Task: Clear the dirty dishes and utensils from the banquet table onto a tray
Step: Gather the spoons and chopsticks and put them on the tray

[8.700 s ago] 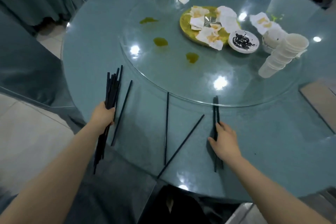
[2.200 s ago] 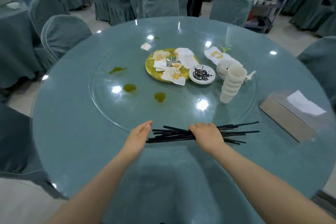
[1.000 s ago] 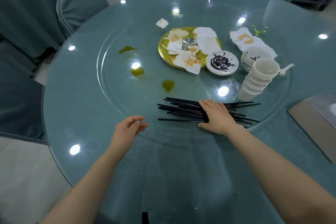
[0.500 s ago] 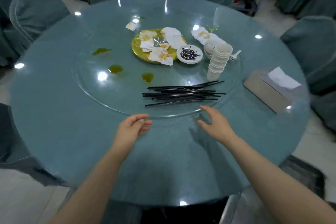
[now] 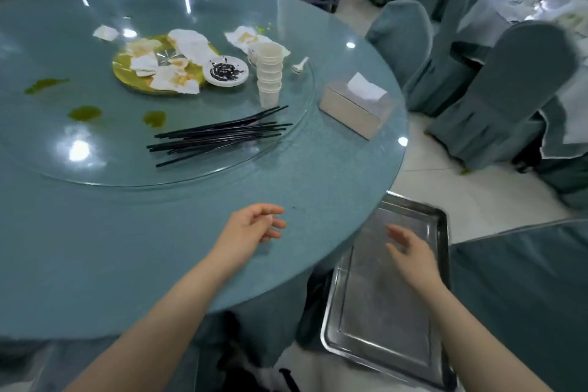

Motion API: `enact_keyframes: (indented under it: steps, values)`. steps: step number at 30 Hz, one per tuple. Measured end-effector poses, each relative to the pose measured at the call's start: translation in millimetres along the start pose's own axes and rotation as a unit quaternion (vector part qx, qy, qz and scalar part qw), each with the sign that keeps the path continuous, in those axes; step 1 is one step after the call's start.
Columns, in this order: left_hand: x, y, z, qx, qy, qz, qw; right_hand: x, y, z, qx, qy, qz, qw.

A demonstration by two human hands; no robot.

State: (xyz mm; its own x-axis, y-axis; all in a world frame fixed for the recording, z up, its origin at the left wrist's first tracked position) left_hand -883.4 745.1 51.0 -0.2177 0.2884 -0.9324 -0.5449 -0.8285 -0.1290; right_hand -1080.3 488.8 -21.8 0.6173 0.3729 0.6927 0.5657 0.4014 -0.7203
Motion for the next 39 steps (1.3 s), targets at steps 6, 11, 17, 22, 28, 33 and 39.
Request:
enact_keyframes:
  steps: [6, 11, 17, 22, 28, 33, 39]
  values:
    - [20, 87, 38, 0.048, -0.014, -0.011, 0.999, -102, -55, 53, -0.023, 0.092, -0.009, 0.995]
    - [58, 150, 75, 0.06, -0.042, -0.031, 0.997, -189, -97, 101, -0.007, 0.175, 0.002, 0.984]
    - [119, 201, 97, 0.052, -0.116, -0.067, 0.99, -272, -103, 147, 0.018, 0.248, -0.002, 0.969]
    - [167, 221, 91, 0.057, -0.206, -0.053, 0.975, -318, -88, 162, 0.001, 0.352, -0.052, 0.934]
    - [232, 231, 63, 0.061, -0.274, -0.142, 0.949, -371, -67, 165, -0.002, 0.461, -0.096, 0.882]
    - [300, 247, 20, 0.062, -0.27, -0.264, 0.924, -421, -31, 149, -0.017, 0.482, -0.11, 0.869]
    - [367, 250, -16, 0.089, -0.253, -0.341, 0.901, -462, 11, 138, -0.069, 0.496, -0.209, 0.84]
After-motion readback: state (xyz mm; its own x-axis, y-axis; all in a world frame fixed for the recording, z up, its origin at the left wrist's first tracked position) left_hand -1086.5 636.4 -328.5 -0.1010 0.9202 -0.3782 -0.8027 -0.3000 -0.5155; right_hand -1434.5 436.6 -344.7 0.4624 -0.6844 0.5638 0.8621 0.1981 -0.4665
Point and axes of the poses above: each hand's wrist, its own z-axis away from the middle knuckle, its own y-axis out of the palm, x = y × z, the point moved 2 cm from there along -z, towards the middle knuckle, and after that the axes turned 10 degrees about -x, right-handed, at the moved point
